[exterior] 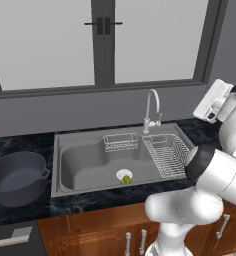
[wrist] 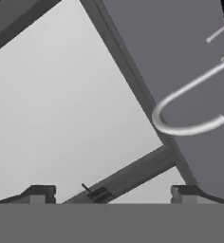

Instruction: Dump the broccoli from the pot into the sink. Then turn on the water and wash the broccoli. Then turn off the water and put the broccoli back in the pot.

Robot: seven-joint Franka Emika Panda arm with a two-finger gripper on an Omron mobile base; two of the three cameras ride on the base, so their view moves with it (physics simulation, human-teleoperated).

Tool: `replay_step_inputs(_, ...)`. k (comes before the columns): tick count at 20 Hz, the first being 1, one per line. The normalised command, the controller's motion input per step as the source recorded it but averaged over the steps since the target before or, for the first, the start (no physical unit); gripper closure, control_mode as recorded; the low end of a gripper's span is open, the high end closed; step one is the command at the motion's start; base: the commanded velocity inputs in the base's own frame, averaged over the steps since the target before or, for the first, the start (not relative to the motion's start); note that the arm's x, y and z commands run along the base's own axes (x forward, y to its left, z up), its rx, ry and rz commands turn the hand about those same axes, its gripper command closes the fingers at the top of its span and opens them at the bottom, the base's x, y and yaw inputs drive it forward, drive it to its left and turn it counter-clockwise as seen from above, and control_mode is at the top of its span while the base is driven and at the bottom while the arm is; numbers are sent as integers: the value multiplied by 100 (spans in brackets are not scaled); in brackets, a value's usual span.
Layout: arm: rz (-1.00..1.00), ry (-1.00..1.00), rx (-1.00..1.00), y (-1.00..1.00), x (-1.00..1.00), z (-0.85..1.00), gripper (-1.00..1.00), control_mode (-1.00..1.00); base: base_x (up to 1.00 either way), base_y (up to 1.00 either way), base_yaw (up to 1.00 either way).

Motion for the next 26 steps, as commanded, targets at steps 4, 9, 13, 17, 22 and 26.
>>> replay_step_inputs(4,-2,2,-47,67,-57,39,-100,-100,0,0,0)
replay_step_inputs(9,-1,8,-67,100,-40,7,-100,-100,0,0,0)
replay_step_inputs(13,-2,4,-68,95,-35,0,-100,-100,0,0,0)
replay_step_inputs(17,0,18,-66,87,-11,0,-100,-100,0,0,0)
replay_step_inputs(22,0,40,-65,91,4,7,-100,-100,0,0,0)
replay_step_inputs(26,1,41,-56,60,0,8,-100,-100,0,0,0)
